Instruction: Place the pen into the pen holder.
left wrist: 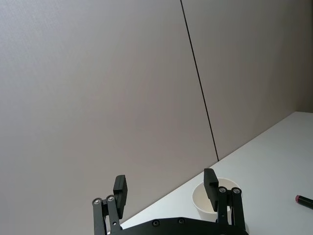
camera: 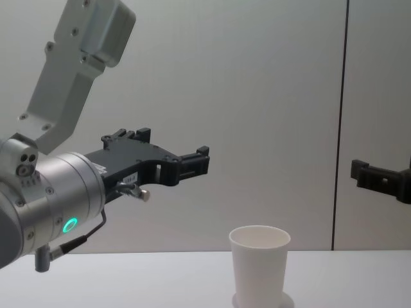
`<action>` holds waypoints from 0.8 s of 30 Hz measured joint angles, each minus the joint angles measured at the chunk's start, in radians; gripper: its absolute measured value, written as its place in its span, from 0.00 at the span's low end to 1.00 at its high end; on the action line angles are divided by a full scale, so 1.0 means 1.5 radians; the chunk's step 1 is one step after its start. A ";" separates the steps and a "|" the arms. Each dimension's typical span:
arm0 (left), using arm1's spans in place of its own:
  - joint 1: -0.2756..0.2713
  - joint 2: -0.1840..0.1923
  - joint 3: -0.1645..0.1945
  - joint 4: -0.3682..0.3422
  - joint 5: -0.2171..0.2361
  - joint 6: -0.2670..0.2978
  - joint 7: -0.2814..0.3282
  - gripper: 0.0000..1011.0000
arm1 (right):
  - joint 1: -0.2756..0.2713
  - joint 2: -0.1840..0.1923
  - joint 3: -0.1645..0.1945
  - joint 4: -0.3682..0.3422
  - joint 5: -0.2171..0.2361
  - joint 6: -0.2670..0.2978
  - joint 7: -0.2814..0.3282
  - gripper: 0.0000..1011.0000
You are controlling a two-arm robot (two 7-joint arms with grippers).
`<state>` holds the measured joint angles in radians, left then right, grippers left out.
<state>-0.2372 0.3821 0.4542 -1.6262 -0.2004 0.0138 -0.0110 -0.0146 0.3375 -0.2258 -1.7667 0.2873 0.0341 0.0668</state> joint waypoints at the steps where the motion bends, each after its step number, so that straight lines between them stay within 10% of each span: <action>1: 0.000 0.000 0.000 0.000 0.000 0.000 0.000 0.99 | 0.000 0.000 0.000 0.000 0.000 0.000 0.000 0.99; 24: 0.000 0.000 0.000 0.000 0.000 0.000 0.000 0.99 | 0.000 0.000 0.000 0.000 0.000 0.000 0.000 0.99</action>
<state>-0.2371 0.3821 0.4542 -1.6262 -0.2004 0.0138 -0.0110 -0.0146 0.3374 -0.2258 -1.7667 0.2873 0.0340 0.0668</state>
